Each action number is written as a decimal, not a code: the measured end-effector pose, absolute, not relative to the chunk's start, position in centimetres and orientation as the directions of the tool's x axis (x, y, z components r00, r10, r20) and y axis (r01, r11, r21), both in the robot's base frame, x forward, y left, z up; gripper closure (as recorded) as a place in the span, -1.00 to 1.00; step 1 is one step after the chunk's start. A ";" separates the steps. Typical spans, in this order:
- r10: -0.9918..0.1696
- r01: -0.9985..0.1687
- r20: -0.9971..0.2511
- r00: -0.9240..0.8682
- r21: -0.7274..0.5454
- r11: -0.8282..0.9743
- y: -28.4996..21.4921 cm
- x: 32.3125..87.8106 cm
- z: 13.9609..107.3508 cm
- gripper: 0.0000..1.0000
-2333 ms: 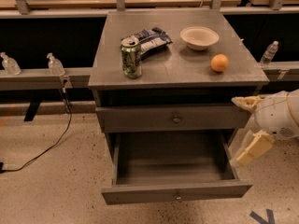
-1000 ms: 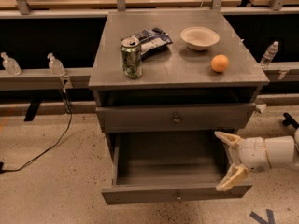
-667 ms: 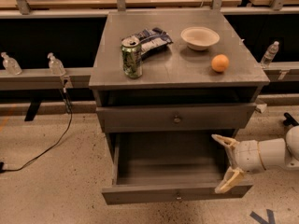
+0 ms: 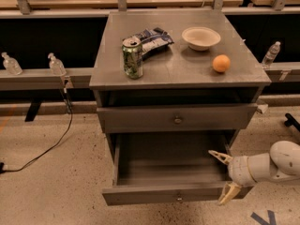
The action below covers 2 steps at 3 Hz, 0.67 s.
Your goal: Close middle drawer
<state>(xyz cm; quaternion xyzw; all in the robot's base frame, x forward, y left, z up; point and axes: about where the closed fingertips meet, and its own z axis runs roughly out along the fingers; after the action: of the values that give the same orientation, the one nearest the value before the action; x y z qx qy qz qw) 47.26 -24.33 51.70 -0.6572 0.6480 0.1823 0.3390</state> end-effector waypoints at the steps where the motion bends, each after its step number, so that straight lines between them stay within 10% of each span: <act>1: -0.771 -0.977 -0.635 0.052 -0.193 0.093 -25.2 46.4 48.1 -1.00; 2: -0.796 -0.960 -0.605 -0.010 -0.216 0.177 -25.7 48.2 44.0 -1.00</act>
Offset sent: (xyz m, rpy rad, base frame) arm 0.0228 -0.0210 -0.1108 -0.1233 -0.0021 -0.2123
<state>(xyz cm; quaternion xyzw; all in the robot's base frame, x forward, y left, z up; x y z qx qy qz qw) 48.17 -25.66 43.98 -0.6284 0.6987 0.1298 0.3164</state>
